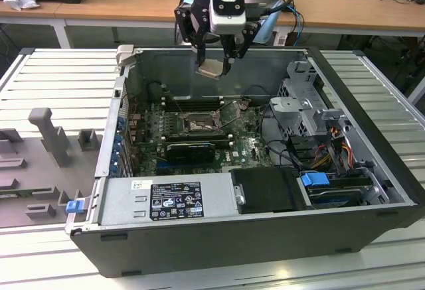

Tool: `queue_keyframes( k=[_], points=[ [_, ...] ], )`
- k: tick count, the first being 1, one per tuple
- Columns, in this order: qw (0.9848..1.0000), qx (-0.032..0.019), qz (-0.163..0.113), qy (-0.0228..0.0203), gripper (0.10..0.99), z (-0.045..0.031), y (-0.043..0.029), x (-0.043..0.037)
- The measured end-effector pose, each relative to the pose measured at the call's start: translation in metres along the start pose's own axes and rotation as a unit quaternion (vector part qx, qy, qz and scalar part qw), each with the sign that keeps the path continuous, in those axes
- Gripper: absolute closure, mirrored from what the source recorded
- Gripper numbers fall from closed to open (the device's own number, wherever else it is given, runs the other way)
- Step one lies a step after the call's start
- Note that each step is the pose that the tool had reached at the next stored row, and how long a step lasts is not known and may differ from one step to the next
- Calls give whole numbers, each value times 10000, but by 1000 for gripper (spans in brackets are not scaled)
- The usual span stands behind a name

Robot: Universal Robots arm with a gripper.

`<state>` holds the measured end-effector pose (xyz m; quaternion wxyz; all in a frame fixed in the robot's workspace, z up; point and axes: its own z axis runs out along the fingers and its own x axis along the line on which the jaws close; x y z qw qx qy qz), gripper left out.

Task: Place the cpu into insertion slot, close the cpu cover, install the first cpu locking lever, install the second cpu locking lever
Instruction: 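Place the cpu into insertion slot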

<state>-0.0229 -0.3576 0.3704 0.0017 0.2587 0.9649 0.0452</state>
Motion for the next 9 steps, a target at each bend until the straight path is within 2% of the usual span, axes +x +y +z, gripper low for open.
queue_keyframes(
  k=[9],
  points=[
    [9995,-6,308,-27,557,1,0,0]
  ],
)
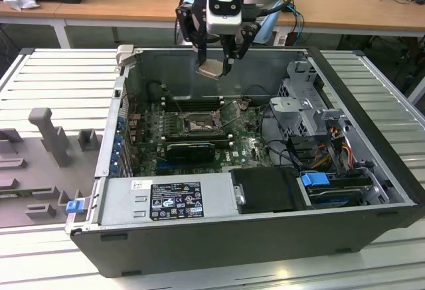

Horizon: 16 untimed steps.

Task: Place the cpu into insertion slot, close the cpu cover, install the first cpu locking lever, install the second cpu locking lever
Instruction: 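Place the cpu into insertion slot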

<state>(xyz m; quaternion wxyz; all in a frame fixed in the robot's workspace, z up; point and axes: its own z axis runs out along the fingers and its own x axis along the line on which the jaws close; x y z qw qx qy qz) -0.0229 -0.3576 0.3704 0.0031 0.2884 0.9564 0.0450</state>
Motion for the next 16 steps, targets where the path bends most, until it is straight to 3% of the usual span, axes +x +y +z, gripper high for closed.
queue_keyframes(
  k=[16],
  points=[
    [9985,-11,549,-48,557,2,0,0]
  ],
)
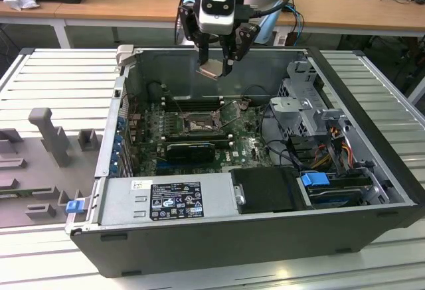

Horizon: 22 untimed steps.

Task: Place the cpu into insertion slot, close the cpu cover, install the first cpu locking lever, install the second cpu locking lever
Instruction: 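Place the cpu into insertion slot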

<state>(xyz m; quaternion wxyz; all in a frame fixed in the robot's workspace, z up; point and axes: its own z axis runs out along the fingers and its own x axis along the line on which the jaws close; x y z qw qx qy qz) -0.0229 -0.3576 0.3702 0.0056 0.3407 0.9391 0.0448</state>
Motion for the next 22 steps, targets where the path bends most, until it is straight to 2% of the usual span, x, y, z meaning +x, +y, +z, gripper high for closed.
queue_keyframes(
  k=[12,16,18,20,22],
  points=[
    [9994,-7,337,-30,557,2,0,0],
    [9978,-13,656,-58,557,6,-1,0],
    [9964,-17,850,-76,557,11,-1,0],
    [9952,-19,971,-86,557,18,-1,-1],
    [9950,-8,999,-101,557,30,-2,-2]
  ],
)
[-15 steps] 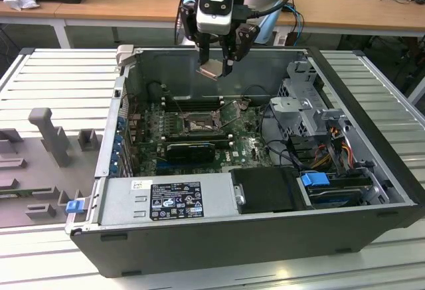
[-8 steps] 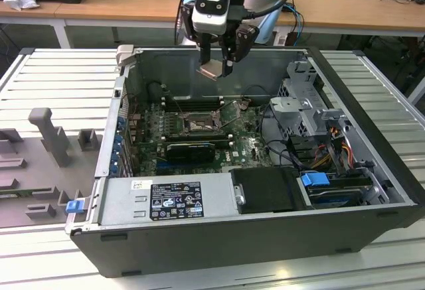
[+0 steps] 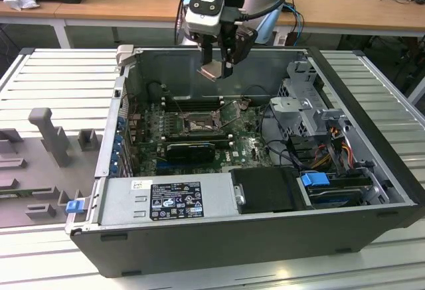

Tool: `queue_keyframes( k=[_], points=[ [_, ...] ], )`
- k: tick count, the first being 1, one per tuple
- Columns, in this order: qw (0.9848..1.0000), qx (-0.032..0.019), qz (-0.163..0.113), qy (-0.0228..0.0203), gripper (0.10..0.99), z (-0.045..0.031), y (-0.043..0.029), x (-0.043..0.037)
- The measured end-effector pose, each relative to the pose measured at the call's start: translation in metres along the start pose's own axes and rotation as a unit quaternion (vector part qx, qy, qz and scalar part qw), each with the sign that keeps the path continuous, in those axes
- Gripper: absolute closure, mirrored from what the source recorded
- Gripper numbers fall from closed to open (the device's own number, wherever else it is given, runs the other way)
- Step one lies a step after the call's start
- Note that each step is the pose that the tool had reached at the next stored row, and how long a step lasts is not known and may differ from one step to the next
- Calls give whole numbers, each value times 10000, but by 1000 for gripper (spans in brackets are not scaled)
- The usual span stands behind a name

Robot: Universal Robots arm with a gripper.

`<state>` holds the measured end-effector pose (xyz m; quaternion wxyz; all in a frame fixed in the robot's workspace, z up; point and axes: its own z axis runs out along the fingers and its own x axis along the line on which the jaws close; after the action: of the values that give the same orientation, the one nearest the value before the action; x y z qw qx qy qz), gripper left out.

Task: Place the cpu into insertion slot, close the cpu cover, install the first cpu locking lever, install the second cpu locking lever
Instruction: 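Place the cpu into insertion slot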

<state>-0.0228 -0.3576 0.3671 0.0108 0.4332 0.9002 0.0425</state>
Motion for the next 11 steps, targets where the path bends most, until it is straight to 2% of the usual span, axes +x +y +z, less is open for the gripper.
queue_keyframes(
  k=[5,11],
  points=[
    [10000,21,16,-27,557,16,-1,-1],
    [9998,21,167,-42,557,19,-1,-1]
  ],
)
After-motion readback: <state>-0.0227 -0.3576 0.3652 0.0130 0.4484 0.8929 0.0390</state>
